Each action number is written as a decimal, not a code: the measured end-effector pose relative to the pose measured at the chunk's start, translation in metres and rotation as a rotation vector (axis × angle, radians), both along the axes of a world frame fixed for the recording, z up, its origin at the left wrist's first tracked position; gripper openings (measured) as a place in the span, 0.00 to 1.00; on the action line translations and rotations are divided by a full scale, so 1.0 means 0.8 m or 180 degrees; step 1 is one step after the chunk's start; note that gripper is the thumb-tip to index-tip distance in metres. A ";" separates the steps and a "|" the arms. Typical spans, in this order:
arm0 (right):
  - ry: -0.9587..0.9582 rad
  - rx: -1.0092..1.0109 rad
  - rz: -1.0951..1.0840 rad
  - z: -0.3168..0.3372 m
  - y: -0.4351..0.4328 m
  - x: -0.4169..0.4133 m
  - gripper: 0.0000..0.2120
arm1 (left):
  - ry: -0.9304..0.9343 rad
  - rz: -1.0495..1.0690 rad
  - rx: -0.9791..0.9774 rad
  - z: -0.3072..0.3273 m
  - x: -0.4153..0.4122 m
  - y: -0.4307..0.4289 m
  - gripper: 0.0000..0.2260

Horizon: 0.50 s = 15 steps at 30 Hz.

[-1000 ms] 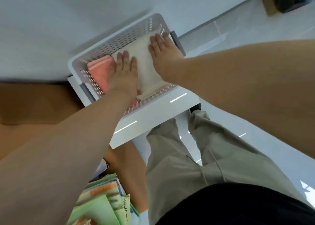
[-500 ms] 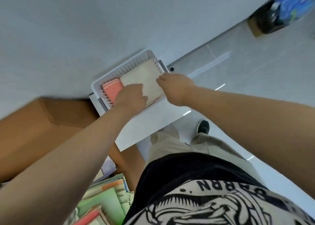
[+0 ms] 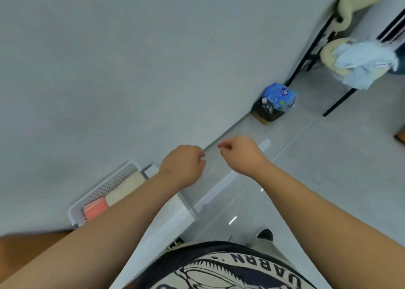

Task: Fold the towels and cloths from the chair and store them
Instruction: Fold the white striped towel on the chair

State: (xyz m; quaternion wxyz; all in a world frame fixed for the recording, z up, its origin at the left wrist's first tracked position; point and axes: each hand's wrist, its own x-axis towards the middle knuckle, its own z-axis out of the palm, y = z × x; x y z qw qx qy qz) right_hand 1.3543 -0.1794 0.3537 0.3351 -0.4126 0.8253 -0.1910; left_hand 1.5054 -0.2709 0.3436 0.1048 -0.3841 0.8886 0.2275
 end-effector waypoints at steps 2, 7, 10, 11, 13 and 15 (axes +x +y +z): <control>0.0091 -0.0043 -0.0094 0.020 0.040 -0.059 0.15 | 0.0057 0.0070 0.0025 0.014 -0.055 0.025 0.14; 0.0313 0.0007 -0.0228 0.051 0.131 -0.206 0.13 | 0.0391 0.0171 0.0075 0.043 -0.196 0.084 0.10; 0.0333 -0.0007 -0.0427 0.069 0.170 -0.282 0.13 | 0.0524 0.0086 0.0101 0.059 -0.276 0.110 0.09; 0.0365 0.0015 -0.0498 0.074 0.180 -0.304 0.12 | 0.0544 0.0039 0.0104 0.063 -0.302 0.117 0.08; 0.0385 0.0012 -0.0646 0.082 0.194 -0.347 0.13 | 0.0582 -0.0062 0.0101 0.070 -0.352 0.127 0.08; 0.0342 0.0004 -0.0781 0.082 0.201 -0.393 0.13 | 0.0604 -0.0141 0.0088 0.072 -0.403 0.133 0.07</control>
